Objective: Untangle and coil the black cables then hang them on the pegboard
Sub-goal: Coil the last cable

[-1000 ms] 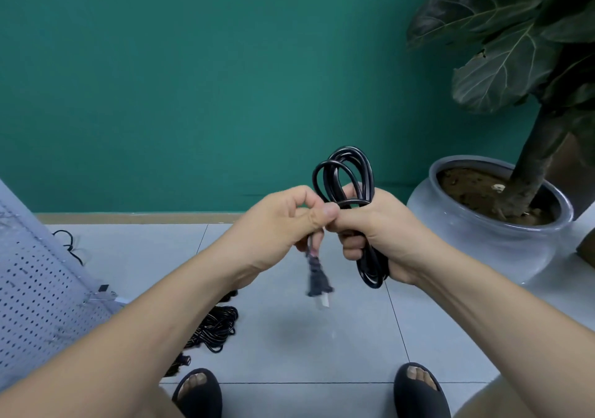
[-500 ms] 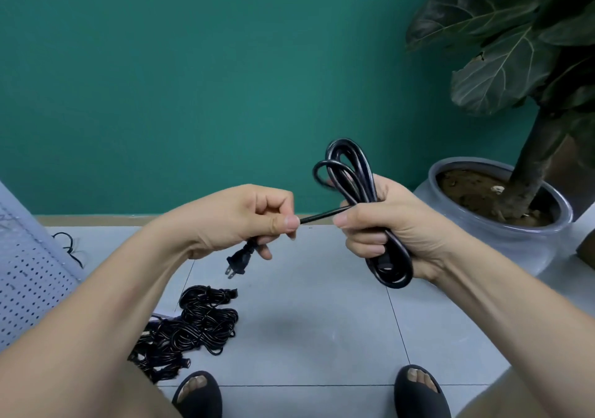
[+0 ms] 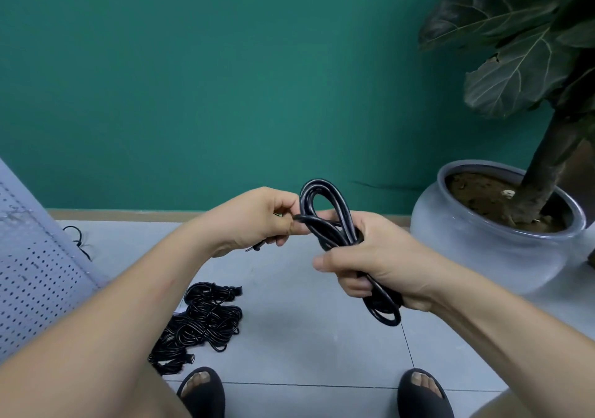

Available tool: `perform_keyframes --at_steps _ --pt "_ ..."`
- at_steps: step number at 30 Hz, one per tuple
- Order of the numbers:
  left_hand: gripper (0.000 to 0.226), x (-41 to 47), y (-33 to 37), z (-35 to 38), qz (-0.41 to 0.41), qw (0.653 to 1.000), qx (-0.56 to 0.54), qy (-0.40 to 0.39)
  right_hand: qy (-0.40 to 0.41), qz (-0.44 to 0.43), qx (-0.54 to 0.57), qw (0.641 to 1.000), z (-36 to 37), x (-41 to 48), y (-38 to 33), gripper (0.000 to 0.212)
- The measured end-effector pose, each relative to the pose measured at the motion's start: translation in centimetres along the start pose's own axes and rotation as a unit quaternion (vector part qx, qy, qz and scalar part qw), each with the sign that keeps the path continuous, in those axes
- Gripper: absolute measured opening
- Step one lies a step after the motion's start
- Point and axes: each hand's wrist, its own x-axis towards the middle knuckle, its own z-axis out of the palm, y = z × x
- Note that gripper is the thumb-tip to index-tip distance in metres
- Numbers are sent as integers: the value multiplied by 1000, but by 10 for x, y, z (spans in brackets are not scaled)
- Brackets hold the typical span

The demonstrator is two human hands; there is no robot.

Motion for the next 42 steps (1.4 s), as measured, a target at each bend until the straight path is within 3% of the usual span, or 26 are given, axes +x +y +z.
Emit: perform_keyframes --at_steps 6,8,11,14,17,19,22,25,27,30,32,38,42 --pt "17 6 4 -5 17 1000 11 4 58 23 -165 984 9 -1 4 50" --pt "22 9 2 -7 16 1000 8 -9 47 46 -220 973 11 0 9 42" --pt "15 9 2 -2 -1 995 88 -56 -4 117 -318 941 14 3 20 21" --pt "27 9 8 8 -24 978 181 -101 -46 177 -405 896 21 7 36 25" --pt "35 9 20 20 -25 965 245 -91 -42 195 -438 877 25 14 46 24" --pt "34 8 27 34 2 953 299 -46 -15 211 -416 885 24 19 51 24" --pt "24 6 36 53 28 939 340 38 19 212 -315 925 21 27 57 19" --pt "26 4 42 63 44 958 250 132 51 182 -181 965 16 33 52 14" --pt "30 -3 49 70 64 969 158 179 65 168 -112 977 11 35 43 26" --pt "27 -14 58 80 117 962 116 217 91 133 -55 985 2 35 30 41" --pt "21 -22 60 80 152 958 113 216 81 111 -26 990 -8 33 22 45" --pt "10 -36 53 66 172 977 44 121 27 60 -2 998 -44 18 2 21" --pt "10 -33 41 45 111 990 -36 79 10 31 29 999 -59 10 -4 55"
